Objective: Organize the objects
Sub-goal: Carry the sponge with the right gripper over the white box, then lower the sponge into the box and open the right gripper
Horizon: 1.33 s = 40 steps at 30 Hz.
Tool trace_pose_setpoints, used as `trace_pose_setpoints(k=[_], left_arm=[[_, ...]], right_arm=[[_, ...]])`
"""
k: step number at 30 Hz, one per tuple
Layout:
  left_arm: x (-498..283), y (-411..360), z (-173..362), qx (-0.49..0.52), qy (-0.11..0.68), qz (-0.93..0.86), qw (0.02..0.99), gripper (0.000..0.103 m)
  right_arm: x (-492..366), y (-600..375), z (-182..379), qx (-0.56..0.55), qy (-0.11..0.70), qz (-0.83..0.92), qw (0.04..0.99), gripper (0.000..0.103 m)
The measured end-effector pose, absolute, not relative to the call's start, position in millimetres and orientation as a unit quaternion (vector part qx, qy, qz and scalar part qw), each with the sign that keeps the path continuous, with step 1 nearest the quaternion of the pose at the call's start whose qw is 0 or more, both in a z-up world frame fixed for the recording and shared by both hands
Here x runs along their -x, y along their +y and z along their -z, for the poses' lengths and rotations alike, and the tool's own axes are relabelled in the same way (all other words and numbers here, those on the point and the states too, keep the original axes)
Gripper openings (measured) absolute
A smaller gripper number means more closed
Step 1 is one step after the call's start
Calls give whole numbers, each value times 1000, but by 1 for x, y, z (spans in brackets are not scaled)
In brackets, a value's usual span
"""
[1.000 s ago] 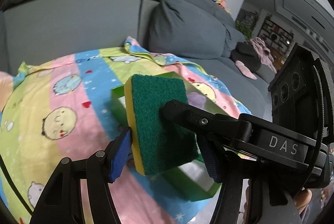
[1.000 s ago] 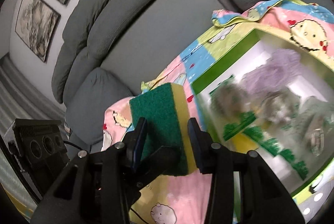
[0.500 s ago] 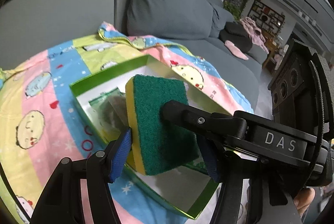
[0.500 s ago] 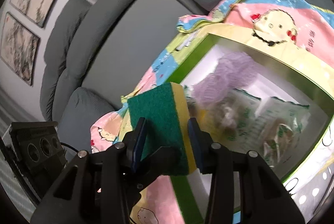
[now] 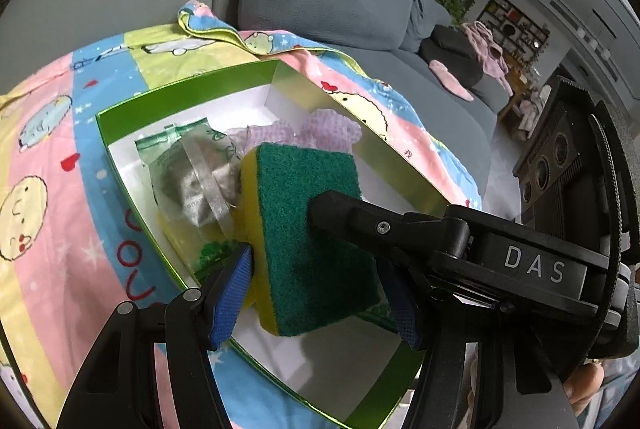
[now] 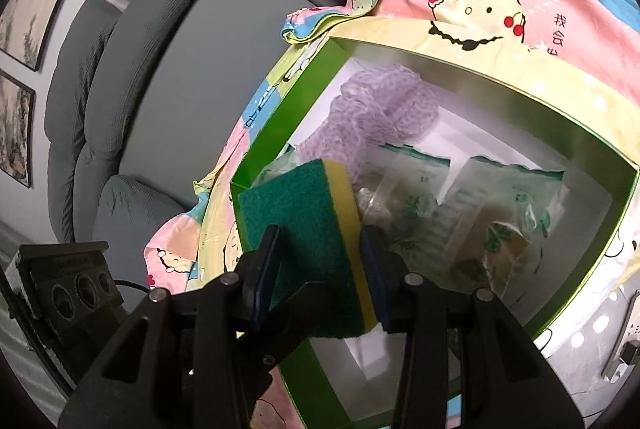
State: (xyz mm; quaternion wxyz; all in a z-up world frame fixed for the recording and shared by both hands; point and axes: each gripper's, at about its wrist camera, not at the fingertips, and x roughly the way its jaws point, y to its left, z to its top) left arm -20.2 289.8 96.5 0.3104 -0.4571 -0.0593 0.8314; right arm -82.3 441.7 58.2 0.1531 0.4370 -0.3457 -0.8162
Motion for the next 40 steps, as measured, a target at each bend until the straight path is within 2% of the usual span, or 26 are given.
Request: trace_pose_setpoints(k=[2,5,13,14,16,19,23,26,30,33,40], left_arm=[[20,289,-97,457,-63,-831,310,64],[21,288,-94,466,-61,-828,304,77],[19,285,-96,461,-58,-834,298,79],[19,285,-97,460,-56,-836,295,83],[16,282,-101,453,-53,-841,292,84],[13,279,-108,446,-50,-845,290,84],[5,273,-119,427,-40,-858,281,85],[1,269,-126,416,-38,-864,279,85],[-2,264,-134,405,-40,-869,282,86],[-3,262,-135,401,-41,-872,278,86],[-5,259,-136,392,-47,-876,278,86]], right_arm=[[81,442,-59,-436,-345,817,149,40],[82,441,-58,-438,-344,817,147,40],[81,441,-59,-437,-341,821,136,41],[80,441,-61,-438,-337,823,131,45],[76,441,-67,-429,-326,834,121,52],[71,440,-77,-414,-317,845,122,55],[61,442,-92,-386,-310,861,113,73],[53,445,-101,-371,-299,874,96,81],[46,448,-108,-366,-294,879,83,83],[43,447,-110,-369,-282,883,64,93],[41,444,-108,-380,-278,881,49,94]])
